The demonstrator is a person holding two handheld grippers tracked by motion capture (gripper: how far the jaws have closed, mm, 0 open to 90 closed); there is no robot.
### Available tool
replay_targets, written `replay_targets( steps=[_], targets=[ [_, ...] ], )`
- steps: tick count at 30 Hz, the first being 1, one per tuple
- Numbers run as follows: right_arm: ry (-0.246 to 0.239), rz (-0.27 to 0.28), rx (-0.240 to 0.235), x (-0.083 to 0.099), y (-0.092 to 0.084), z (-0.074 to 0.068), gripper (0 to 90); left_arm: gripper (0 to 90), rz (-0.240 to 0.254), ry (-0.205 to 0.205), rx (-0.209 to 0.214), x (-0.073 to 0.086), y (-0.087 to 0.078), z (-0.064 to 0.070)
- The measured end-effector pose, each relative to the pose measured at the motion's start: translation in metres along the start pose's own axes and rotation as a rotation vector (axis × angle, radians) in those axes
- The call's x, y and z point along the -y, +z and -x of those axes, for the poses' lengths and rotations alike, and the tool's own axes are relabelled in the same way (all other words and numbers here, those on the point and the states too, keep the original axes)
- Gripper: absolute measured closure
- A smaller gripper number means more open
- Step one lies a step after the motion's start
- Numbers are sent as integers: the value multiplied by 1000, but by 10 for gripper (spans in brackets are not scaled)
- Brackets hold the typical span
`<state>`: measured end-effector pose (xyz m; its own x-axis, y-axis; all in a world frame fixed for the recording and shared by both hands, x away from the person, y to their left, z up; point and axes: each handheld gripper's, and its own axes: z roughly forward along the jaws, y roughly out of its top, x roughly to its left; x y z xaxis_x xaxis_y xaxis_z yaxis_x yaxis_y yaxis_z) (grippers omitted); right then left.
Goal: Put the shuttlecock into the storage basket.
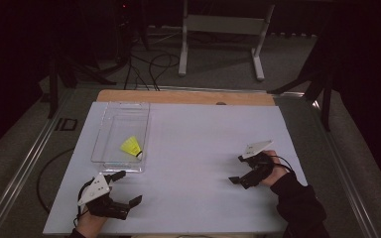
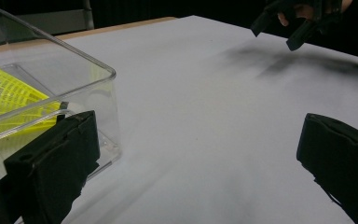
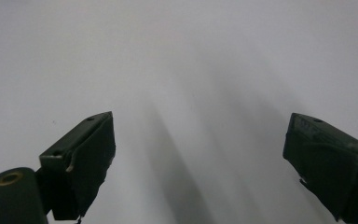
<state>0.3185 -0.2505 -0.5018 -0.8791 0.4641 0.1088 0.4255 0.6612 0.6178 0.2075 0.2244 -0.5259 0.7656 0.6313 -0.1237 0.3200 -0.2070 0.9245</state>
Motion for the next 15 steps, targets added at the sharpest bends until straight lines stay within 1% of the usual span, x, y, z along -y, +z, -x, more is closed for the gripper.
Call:
replay_targets(
  steps=[4,7,8,10,15],
  targets=[
    [19,0,10,13,-3,-2,93,0,-2,-1,-1,0,0,0],
    [35,23,9,21,-6,-2,92,0,-5,3,0,0,0,0],
    [49,27,10,24,-7,-3,93,0,-4,1,0,0,0,0],
    [62,37,5,30,-9,-3,93,0,-5,2,-1,0,0,0],
    [93,55,17,46,-15,-4,93,0,-4,2,-1,0,0,0]
  ],
)
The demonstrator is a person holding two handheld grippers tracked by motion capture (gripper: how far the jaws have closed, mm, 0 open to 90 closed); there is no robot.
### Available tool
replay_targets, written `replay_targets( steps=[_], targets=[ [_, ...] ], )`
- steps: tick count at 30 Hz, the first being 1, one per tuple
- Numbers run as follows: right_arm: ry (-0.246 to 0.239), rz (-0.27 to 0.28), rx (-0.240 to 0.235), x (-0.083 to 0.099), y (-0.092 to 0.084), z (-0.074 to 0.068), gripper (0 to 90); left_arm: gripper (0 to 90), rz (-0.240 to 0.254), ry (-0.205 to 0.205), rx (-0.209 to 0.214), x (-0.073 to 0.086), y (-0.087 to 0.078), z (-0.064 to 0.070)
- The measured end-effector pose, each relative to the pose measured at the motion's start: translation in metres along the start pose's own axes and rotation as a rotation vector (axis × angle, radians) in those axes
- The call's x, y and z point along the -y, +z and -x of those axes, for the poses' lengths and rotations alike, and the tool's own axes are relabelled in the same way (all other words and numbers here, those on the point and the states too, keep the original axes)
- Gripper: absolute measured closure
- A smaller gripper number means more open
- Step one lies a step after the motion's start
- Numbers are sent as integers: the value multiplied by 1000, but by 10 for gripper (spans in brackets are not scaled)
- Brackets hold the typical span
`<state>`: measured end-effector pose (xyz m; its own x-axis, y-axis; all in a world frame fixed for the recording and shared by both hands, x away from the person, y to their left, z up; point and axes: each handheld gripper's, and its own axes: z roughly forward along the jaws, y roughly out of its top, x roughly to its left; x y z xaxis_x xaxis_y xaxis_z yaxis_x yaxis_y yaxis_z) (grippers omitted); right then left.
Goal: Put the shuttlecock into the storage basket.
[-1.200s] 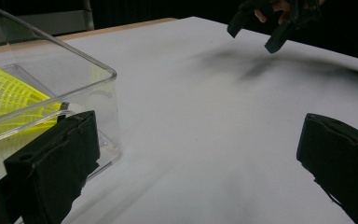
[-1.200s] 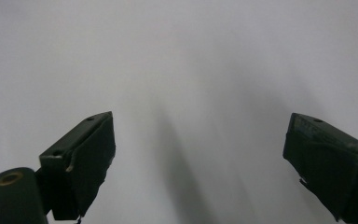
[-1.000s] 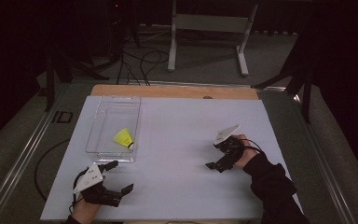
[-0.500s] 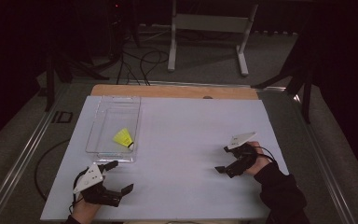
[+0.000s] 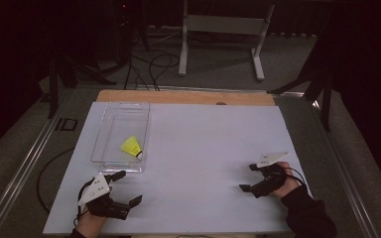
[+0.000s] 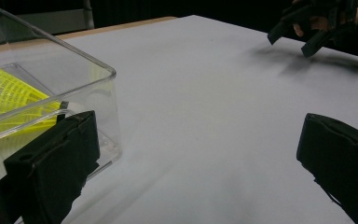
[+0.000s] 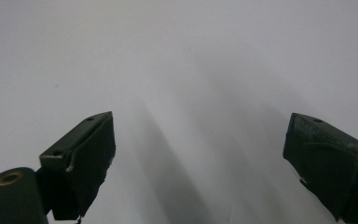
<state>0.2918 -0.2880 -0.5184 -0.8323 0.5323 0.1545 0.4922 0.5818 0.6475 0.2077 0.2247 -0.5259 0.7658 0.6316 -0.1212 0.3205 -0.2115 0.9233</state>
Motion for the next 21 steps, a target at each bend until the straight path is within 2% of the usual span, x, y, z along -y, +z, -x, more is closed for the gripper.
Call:
replay_targets(
  steps=[11,21],
  targets=[
    [73,31,46,28,-15,2,92,0,-1,2,1,0,0,0],
    [64,-2,63,33,-12,2,93,0,-1,1,5,0,1,0]
  ],
)
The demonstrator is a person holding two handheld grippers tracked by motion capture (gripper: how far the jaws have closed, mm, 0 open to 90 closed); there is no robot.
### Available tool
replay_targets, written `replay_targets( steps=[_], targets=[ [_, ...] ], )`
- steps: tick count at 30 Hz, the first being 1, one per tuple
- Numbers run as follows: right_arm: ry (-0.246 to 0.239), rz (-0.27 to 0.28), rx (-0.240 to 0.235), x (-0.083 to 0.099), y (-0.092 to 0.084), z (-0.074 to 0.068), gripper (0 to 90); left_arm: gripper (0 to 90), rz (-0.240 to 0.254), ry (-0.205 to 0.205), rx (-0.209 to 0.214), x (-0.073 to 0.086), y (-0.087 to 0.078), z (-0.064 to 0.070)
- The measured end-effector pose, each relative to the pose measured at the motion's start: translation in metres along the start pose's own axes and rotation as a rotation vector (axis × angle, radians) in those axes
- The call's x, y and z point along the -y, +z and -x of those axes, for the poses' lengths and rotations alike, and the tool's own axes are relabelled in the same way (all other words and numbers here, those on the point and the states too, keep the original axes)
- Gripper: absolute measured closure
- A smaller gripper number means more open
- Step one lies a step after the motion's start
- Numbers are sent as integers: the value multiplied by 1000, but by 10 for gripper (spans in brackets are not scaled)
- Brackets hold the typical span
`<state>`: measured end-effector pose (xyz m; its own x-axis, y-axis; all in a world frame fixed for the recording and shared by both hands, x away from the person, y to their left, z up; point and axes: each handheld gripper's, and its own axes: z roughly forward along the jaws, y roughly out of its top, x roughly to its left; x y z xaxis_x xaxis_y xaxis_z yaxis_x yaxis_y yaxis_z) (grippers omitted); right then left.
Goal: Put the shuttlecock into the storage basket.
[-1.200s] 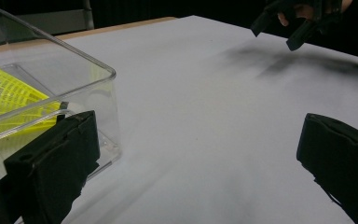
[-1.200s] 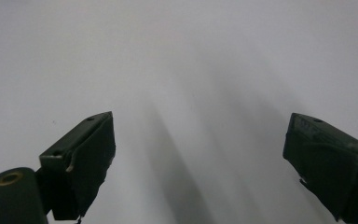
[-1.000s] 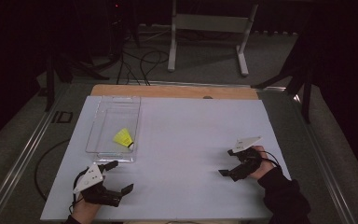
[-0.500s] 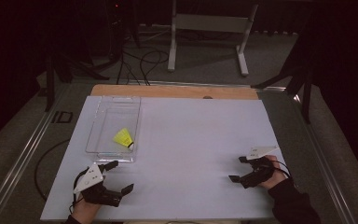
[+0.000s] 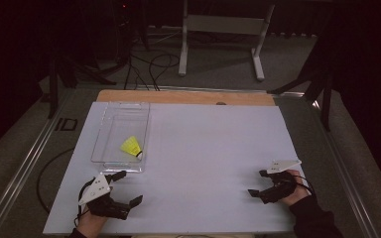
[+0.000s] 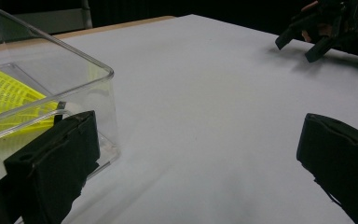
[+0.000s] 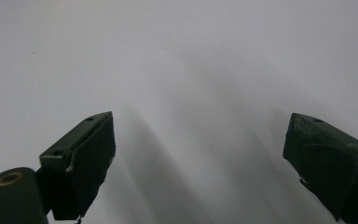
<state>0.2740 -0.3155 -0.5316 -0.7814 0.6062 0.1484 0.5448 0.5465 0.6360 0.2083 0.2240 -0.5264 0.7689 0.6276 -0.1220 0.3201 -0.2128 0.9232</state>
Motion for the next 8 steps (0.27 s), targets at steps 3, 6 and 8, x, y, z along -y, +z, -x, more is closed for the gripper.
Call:
replay_targets(
  steps=[3,6,8],
  targets=[
    [-5,0,-1,0,0,0,100,0,1,1,1,0,0,0],
    [1,8,-4,0,0,0,100,0,-1,1,2,0,1,0],
    [0,11,-13,0,-1,1,99,0,-2,-2,2,0,1,0]
  ],
)
